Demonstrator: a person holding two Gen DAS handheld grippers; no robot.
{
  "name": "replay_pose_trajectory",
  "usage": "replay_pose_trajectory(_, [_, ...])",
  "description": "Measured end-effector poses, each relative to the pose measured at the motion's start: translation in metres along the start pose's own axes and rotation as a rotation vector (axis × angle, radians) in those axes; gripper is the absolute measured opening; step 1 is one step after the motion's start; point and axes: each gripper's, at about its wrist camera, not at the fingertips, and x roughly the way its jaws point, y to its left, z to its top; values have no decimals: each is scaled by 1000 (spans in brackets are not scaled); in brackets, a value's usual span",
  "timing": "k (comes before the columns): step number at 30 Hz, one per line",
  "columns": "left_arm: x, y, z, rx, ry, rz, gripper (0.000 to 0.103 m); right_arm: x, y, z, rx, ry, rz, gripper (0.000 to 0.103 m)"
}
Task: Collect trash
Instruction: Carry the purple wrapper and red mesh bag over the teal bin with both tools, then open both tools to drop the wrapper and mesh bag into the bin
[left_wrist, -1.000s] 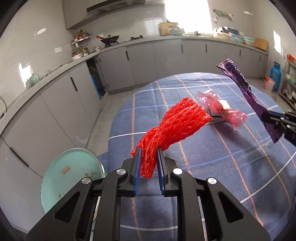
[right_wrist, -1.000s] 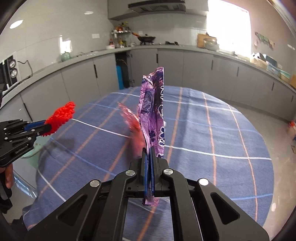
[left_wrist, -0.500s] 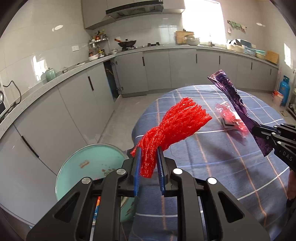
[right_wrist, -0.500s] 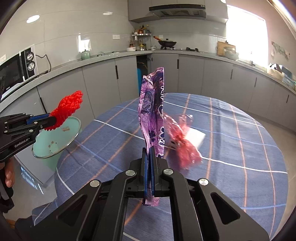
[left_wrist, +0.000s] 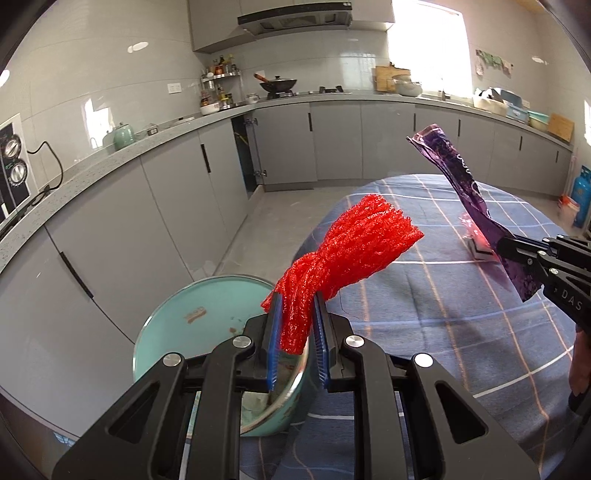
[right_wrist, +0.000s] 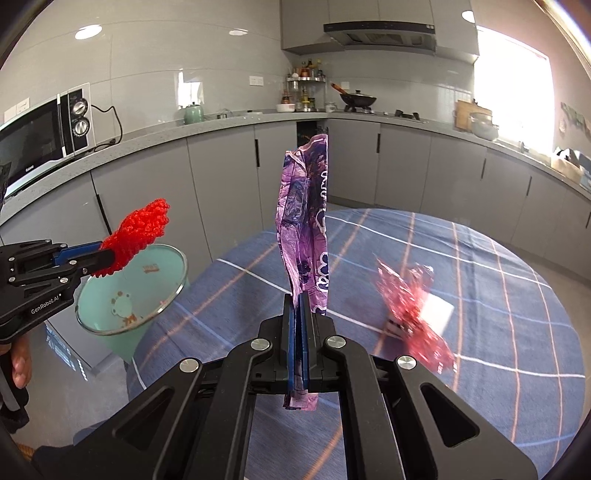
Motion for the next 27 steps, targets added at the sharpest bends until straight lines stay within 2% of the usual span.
replay_pose_trajectory(16, [-11,63,-4,-74,-23,98,17,19,43,23,-68,-14,74,4])
replay_pose_trajectory(27, [-16,91,-10,-119,-24,140,17,31,71,34,-110,-12,111,4])
